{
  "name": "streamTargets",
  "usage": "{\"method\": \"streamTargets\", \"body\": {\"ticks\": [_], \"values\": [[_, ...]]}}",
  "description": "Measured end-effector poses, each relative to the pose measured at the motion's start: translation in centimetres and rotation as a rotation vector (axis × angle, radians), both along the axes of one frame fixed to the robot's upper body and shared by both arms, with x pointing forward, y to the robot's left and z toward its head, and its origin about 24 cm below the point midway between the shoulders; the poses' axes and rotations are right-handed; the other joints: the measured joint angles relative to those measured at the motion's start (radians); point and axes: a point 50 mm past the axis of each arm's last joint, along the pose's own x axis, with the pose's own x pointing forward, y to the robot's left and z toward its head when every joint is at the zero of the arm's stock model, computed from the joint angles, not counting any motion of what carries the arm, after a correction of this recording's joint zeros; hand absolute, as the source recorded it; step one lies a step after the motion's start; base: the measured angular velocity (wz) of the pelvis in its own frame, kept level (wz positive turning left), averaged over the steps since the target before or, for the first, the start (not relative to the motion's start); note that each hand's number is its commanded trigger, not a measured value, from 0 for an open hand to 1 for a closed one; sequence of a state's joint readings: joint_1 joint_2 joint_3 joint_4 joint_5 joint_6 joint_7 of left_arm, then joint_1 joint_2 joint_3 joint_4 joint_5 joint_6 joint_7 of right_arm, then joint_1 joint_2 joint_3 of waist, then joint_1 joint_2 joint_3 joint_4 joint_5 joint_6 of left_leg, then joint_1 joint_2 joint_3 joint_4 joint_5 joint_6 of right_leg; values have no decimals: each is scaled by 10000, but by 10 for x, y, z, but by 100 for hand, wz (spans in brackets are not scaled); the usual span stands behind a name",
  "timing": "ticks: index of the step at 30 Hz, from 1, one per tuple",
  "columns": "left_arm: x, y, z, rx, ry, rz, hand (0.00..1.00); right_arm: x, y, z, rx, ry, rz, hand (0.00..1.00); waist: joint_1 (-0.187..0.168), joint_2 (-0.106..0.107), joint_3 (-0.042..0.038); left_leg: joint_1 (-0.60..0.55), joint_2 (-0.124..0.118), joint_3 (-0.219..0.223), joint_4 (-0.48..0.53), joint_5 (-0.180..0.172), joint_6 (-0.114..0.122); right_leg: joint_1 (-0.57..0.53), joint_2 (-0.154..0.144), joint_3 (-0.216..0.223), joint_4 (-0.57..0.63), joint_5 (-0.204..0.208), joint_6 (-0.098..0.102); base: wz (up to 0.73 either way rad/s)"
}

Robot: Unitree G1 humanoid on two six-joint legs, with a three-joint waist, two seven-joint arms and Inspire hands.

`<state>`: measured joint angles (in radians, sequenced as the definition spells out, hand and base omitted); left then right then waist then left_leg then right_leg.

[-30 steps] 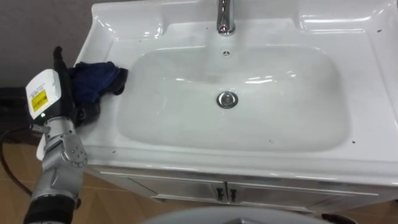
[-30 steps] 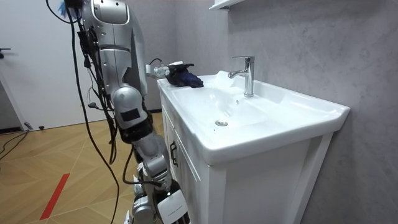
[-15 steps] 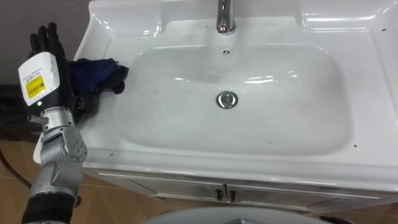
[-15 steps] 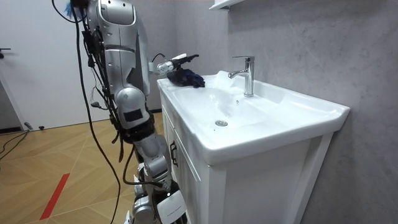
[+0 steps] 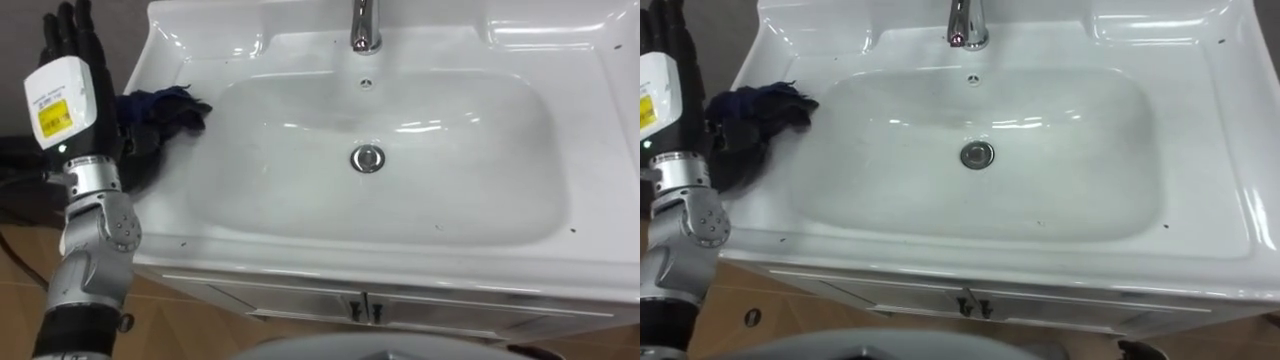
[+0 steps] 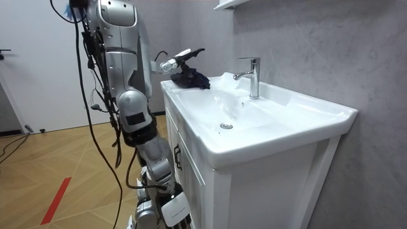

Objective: Wipe basin

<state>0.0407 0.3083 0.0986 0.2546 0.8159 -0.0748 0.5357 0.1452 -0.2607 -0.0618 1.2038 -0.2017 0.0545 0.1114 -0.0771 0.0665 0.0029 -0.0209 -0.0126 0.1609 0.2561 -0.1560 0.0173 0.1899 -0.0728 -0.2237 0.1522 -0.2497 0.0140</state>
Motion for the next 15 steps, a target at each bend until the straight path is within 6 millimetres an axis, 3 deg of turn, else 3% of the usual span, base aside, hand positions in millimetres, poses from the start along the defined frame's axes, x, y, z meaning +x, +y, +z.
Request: {"method": "streamTargets", "body": {"ticks": [8,15], "values": [[0,9,20,-2304,-1739,507,0,5,1,0,-18,-103,37,0,35,-69,23,-12,-14,2,5,-1,-3,-7,-6,-7,-27,-5,4,0],[-4,25,37,-3573,-2985,1003,0,3,5,-1,26,-167,106,0,62,-247,-10,-51,0,-61,143,-11,-13,-7,-1,-27,-16,-60,-8,0]]}}
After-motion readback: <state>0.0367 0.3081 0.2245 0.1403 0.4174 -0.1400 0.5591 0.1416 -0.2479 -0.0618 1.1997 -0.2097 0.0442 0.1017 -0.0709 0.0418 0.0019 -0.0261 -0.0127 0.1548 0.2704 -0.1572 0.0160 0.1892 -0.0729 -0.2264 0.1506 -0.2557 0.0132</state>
